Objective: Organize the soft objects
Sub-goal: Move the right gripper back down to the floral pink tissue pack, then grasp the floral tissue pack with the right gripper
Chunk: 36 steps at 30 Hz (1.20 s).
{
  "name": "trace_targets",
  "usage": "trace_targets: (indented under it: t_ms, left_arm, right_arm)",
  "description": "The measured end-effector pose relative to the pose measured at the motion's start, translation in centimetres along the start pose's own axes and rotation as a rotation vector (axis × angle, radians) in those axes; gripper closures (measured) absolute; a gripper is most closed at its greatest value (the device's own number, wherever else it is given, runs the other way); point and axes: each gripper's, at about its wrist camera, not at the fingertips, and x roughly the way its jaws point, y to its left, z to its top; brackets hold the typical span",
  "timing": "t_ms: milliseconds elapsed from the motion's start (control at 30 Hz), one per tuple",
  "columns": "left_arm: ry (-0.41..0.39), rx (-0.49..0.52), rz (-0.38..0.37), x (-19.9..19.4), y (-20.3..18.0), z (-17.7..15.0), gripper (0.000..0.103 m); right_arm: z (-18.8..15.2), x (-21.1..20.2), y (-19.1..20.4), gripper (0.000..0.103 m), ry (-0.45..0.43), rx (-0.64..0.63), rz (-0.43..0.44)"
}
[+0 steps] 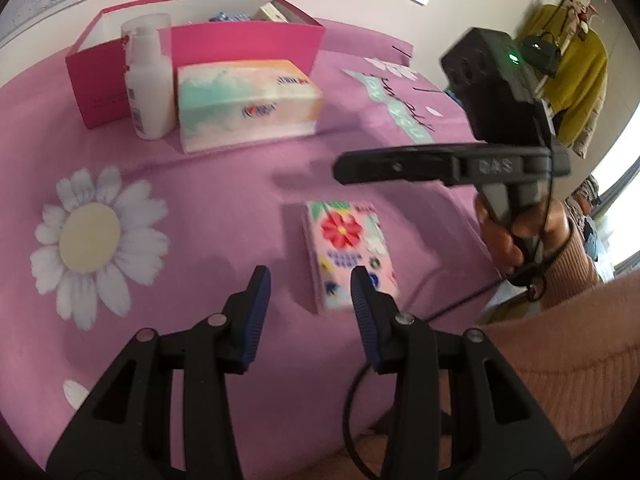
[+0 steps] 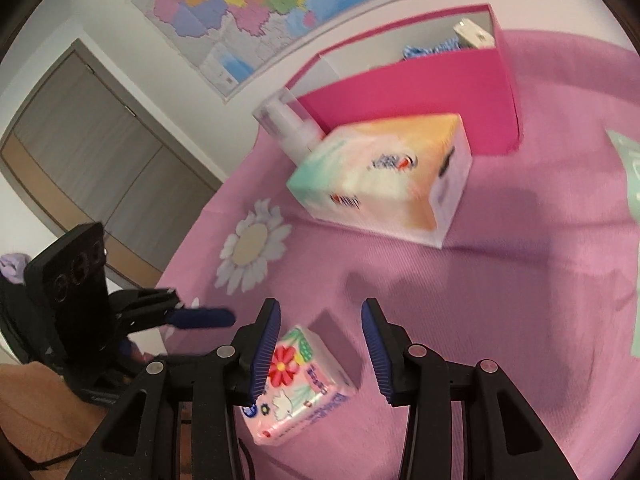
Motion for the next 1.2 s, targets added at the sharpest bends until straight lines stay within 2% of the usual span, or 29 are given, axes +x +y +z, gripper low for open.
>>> trace_targets:
  t_ms: [133, 367, 633, 700, 833, 1033, 1200]
  left_arm:
    - [0.034, 0.023, 0.001, 0.6, -0.8, -0.7, 0.060]
    - [0.080, 0.080, 0.093, 1.9, -1.7, -0.9, 0.060]
    - [0.052, -0.023, 0.146, 2.3, 1.0, 0.9, 0.061]
    - [0.042, -0.049, 0.179, 2.6, 2.0, 1.7, 0.063]
    - [0.036, -0.118, 0.187, 3.3, 3.9, 3.0, 0.064]
    - [0.012, -0.162, 0.139, 2.6, 4.8, 3.1, 0.064]
    - [0.000, -0.125, 0.019, 1.8, 3.6, 2.9, 0.067]
  right_arm:
    - [-0.4, 0.4, -0.3, 0.060, 0.011, 0.012, 0.009]
    - [-0.9, 0.8, -0.2, 0.060, 0.027, 0.013, 0.021]
    - [-1.7, 1.2, -0.3, 0.058, 0.050, 0.041, 0.026]
    - [-1.8, 1.1, -0.3, 0.058, 0.045, 0.043, 0.012]
    - [-1.7, 0.7, -0.8, 0.058, 0.029, 0.074, 0.023]
    - [-1.8, 0.5, -1.2, 0.058, 0.010, 0.087, 0.014]
    - [-2.0, 0.2, -1.2, 0.058, -0.007, 0.080, -0.018]
